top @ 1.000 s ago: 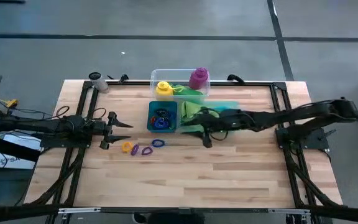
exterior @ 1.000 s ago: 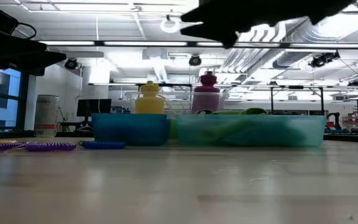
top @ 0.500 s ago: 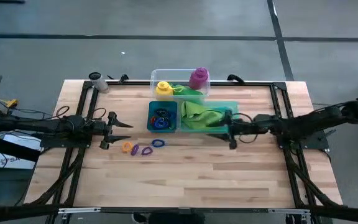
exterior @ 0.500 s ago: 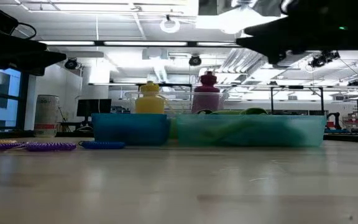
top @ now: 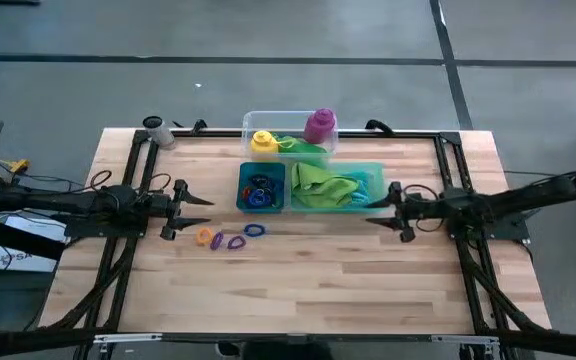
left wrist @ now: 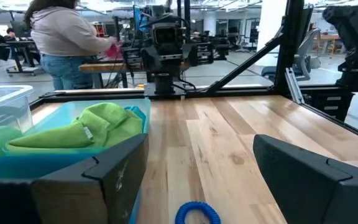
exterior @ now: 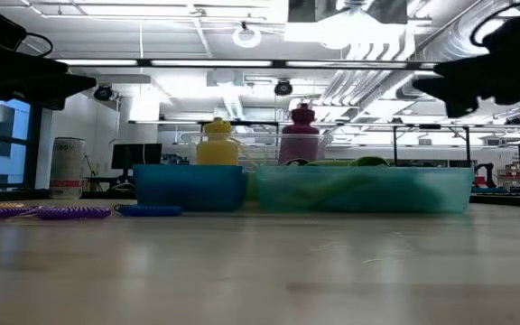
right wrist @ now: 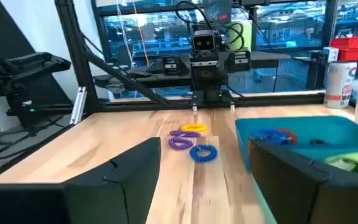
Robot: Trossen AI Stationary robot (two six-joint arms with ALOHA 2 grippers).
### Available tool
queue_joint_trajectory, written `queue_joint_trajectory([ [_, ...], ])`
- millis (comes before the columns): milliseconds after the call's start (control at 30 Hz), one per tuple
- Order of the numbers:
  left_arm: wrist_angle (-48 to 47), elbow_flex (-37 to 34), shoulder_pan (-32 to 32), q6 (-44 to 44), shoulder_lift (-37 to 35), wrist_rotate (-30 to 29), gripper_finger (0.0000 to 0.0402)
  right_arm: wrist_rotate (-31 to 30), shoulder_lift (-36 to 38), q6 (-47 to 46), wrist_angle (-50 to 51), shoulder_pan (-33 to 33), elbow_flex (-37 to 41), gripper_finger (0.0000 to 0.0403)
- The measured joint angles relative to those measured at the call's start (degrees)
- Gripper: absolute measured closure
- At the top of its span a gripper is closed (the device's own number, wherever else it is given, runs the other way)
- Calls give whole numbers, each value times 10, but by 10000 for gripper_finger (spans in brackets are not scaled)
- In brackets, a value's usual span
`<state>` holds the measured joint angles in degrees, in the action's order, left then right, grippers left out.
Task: Pick & Place Sports Items
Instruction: Put the yellow spring keychain into the blue bin
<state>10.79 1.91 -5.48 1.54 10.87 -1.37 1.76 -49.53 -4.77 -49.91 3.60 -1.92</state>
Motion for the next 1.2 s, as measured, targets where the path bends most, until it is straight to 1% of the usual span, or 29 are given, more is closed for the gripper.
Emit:
queue_joint_trajectory([
  [167,0,0,0,0,0,0,165,7,57,-16,34,0,14,214],
  [400,0,0,0,0,0,0,165,90,139,-10,119,1,14,214],
  [533,0,0,0,0,0,0,165,84,206,4,199,1,14,214],
  [767,0,0,0,0,0,0,165,32,324,5,341,1,15,214],
  [1067,0,0,0,0,0,0,165,31,443,5,471,1,15,214],
  [1200,0,0,0,0,0,0,165,26,484,2,481,4,15,214],
])
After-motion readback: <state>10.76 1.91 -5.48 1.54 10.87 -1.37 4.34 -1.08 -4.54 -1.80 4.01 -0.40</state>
